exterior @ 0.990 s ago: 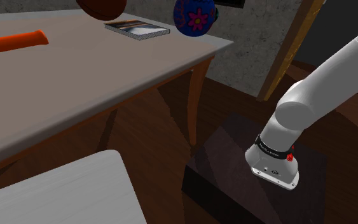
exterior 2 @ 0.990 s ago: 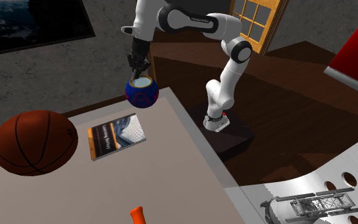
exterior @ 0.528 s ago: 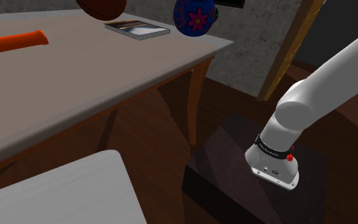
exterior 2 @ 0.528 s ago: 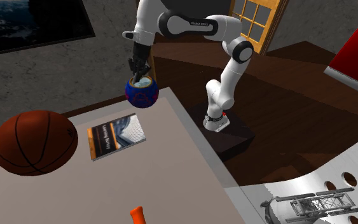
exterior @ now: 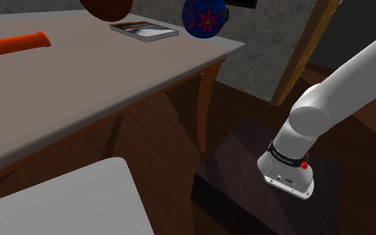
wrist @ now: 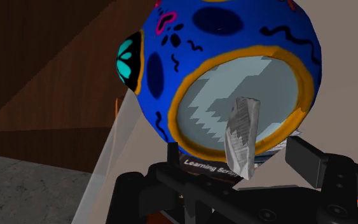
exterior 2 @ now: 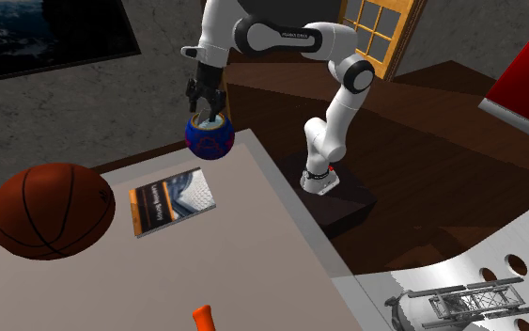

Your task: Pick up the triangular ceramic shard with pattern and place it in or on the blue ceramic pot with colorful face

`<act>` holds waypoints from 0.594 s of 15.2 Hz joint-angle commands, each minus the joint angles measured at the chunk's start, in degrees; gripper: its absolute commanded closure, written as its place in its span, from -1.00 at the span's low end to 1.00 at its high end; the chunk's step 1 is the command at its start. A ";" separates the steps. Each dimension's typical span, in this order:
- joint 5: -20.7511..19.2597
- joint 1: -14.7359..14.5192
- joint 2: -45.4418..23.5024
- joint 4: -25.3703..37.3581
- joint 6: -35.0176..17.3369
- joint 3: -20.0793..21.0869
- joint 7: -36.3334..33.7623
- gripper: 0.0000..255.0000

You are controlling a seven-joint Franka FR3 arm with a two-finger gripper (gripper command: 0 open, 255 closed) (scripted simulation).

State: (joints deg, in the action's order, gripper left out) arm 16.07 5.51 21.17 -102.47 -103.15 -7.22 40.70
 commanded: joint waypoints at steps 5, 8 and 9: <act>-0.14 0.35 -0.36 7.42 7.31 -1.48 -0.21 -1.00; -0.14 0.34 -0.35 7.42 7.31 -1.49 -0.22 -1.00; -0.14 0.34 -0.36 7.42 7.31 -1.49 -0.22 -1.00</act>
State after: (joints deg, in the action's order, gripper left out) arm 15.94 5.85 20.80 -95.12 -95.95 -8.70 40.51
